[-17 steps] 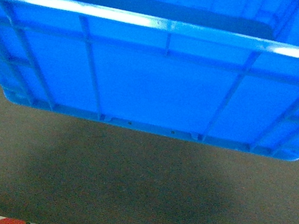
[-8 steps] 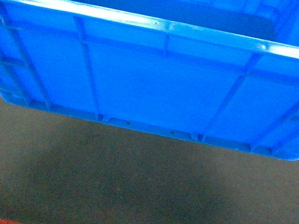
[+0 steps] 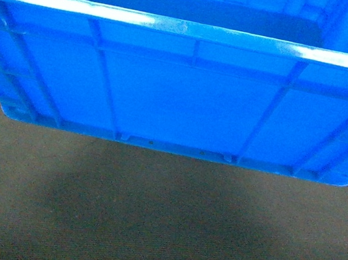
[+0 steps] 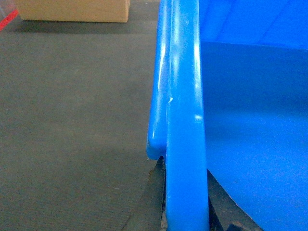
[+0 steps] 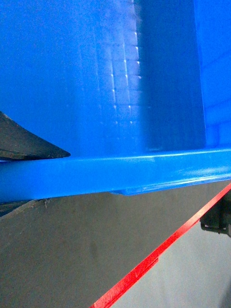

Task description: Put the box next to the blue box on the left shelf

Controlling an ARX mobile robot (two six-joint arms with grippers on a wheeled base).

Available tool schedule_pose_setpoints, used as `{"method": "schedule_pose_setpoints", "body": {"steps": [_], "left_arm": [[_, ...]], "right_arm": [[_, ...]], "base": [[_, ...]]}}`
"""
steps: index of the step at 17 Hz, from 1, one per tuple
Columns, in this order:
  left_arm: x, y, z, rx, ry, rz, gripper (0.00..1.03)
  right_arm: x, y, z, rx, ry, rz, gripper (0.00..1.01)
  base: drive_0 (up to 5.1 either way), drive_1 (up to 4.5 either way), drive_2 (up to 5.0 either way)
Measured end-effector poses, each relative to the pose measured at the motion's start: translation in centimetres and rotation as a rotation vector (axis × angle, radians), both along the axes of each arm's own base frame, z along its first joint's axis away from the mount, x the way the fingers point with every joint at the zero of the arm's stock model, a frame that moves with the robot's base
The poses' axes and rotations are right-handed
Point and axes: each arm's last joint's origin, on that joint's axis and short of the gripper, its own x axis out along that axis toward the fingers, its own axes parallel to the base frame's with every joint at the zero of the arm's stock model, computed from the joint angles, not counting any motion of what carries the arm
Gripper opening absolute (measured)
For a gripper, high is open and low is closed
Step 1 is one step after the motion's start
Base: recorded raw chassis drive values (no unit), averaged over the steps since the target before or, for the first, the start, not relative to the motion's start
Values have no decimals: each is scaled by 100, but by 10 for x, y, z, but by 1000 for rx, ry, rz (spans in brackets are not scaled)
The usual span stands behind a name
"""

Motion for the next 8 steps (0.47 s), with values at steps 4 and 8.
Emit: {"method": "schedule_pose_setpoints", "body": {"steps": [4,8], "left_arm": [[0,0,0,0,0,-1,8],[0,0,0,0,1,0,8]], "right_arm": [[0,0,0,-1,1,0,10],[0,0,0,-2,1,0,10]], "base": [[-114,-114,-114],[-140,-140,-140]]}}
